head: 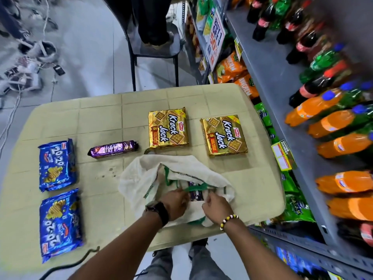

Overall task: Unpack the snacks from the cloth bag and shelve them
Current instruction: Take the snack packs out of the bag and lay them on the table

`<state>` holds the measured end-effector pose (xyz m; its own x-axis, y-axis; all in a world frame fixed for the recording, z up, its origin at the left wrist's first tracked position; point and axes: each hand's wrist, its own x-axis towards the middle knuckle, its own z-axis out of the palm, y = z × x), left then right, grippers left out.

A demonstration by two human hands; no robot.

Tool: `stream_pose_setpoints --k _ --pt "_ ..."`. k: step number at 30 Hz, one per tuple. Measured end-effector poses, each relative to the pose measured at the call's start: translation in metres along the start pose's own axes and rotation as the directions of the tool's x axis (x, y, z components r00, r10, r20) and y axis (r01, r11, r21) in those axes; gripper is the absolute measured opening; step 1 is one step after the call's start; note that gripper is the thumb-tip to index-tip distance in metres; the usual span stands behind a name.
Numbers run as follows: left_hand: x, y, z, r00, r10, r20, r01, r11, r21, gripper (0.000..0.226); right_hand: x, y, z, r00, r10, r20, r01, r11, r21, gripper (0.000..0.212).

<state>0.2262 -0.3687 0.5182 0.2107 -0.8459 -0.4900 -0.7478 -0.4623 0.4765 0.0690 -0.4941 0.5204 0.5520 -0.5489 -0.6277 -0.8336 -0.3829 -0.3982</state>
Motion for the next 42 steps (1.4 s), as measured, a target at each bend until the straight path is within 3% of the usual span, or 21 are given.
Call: stream_pose_setpoints --k 3,5,7,9,12,14,16,17,21,23,25,30,35,38,42 --pt "-0.008 0.000 0.019 0.993 -0.097 0.072 0.098 0.995 -0.017 0.042 -0.005 0.019 -0.002 0.979 0.019 0.203 0.039 0.961 -0.275 0.037" --pt "-0.013 0.003 0.029 0.982 -0.138 0.127 0.135 0.990 0.034 0.039 -0.009 0.028 -0.001 0.944 0.091 0.317 0.083 0.864 -0.496 0.049" --pt "-0.018 0.008 0.037 0.968 -0.169 0.187 0.158 0.985 0.070 0.037 -0.012 0.028 0.001 0.897 0.242 0.369 0.074 0.741 -0.668 0.066" --pt "-0.022 0.010 0.043 0.961 -0.190 0.203 0.173 0.980 0.099 0.037 -0.016 0.022 0.001 0.864 0.336 0.374 0.048 0.685 -0.727 0.076" --pt "-0.030 0.012 0.043 0.983 -0.137 0.125 0.119 0.983 0.139 0.035 -0.015 0.012 0.000 0.941 0.194 0.278 0.005 0.812 -0.584 0.049" --pt "-0.041 0.011 0.038 0.999 -0.008 -0.053 0.017 0.983 0.185 0.035 -0.018 0.006 0.000 0.992 0.045 0.116 -0.014 0.967 -0.254 0.025" --pt "-0.054 0.006 0.034 0.960 0.120 -0.253 -0.049 0.962 0.269 0.036 -0.021 0.000 0.003 0.998 -0.022 -0.063 0.026 0.998 0.049 0.007" --pt "-0.062 0.000 0.034 0.925 0.132 -0.355 -0.034 0.962 0.270 0.037 -0.023 -0.004 0.007 0.992 -0.020 -0.123 0.037 0.990 0.138 0.009" --pt "-0.091 -0.046 0.031 0.791 -0.129 -0.598 0.237 0.966 0.105 0.049 -0.028 -0.013 0.025 0.966 0.023 -0.258 0.042 0.969 0.242 0.009" --pt "-0.109 -0.076 0.038 0.753 -0.303 -0.584 0.376 0.927 0.003 0.057 -0.028 -0.016 0.038 0.961 0.057 -0.270 0.015 0.966 0.257 0.017" --pt "-0.128 -0.106 0.053 0.765 -0.412 -0.494 0.462 0.887 -0.025 0.065 -0.029 -0.018 0.048 0.961 0.097 -0.260 -0.030 0.968 0.249 0.027" --pt "-0.160 -0.157 0.093 0.831 -0.482 -0.278 0.518 0.853 0.066 0.077 -0.025 -0.028 0.068 0.945 0.217 -0.246 -0.185 0.972 0.146 0.064" --pt "-0.159 -0.168 0.095 0.853 -0.457 -0.252 0.486 0.872 0.065 0.078 -0.018 -0.035 0.067 0.894 0.228 -0.386 -0.218 0.973 0.071 0.047" --pt "-0.157 -0.175 0.092 0.859 -0.442 -0.258 0.470 0.881 0.057 0.084 -0.025 -0.035 0.064 0.879 0.208 -0.429 -0.164 0.977 0.138 0.033" --pt "-0.155 -0.183 0.093 0.880 -0.394 -0.267 0.423 0.904 0.059 0.091 -0.051 -0.030 0.056 0.851 0.232 -0.471 -0.115 0.957 0.264 0.045"
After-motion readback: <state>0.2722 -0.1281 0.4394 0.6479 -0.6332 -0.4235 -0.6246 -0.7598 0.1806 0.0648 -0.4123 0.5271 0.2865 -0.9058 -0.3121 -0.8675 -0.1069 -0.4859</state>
